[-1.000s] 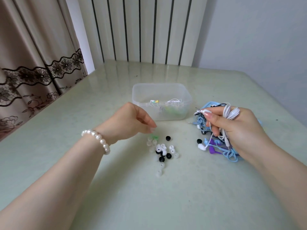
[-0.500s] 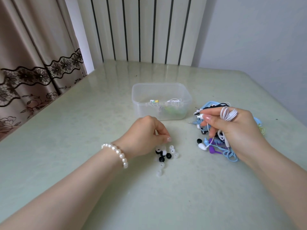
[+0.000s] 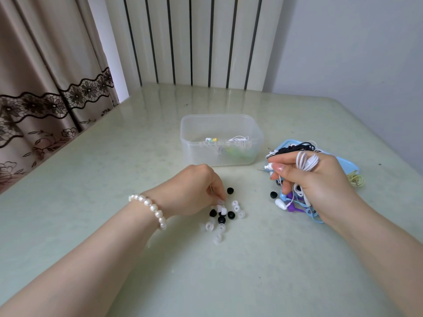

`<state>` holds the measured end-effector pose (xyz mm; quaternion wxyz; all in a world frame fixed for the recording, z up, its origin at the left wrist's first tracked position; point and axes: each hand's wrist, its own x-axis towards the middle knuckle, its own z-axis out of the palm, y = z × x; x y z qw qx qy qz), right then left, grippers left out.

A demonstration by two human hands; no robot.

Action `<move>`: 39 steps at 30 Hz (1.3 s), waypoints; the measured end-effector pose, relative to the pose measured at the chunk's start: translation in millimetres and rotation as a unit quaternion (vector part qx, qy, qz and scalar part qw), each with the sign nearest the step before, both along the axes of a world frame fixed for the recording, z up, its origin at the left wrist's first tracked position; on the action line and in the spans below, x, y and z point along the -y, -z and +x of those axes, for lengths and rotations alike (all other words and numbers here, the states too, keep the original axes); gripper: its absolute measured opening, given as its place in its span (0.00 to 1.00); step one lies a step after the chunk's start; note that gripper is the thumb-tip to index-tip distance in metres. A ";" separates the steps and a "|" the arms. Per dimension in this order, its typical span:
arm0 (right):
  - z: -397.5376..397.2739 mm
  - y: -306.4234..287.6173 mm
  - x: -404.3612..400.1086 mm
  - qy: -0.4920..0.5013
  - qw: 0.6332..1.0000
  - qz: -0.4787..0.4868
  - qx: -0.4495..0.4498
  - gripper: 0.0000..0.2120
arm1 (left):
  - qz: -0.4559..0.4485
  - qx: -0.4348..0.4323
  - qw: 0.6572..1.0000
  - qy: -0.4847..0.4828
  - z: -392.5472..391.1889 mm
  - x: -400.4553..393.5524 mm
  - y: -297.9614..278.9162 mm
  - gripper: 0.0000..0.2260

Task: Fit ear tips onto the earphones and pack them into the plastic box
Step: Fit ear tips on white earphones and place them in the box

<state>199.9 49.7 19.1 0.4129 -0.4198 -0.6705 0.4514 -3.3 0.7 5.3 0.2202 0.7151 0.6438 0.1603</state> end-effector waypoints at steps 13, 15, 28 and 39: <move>-9.7 0.8 11.2 -0.083 0.996 -0.027 -0.027 0.12 | -0.029 0.477 0.877 -0.047 9.4 1.5 -5.5 0.10; -9.5 0.9 11.3 -0.094 0.995 -0.020 -0.024 0.11 | -0.014 0.474 0.880 -0.041 12.2 2.0 -4.9 0.12; -10.3 -0.6 14.8 -0.100 0.993 0.042 -0.041 0.09 | -0.034 0.566 0.822 -0.048 21.1 6.5 -8.8 0.10; -9.7 0.9 14.7 -0.079 0.994 0.074 -0.028 0.03 | -0.038 0.575 0.814 -0.071 22.6 5.5 -4.5 0.05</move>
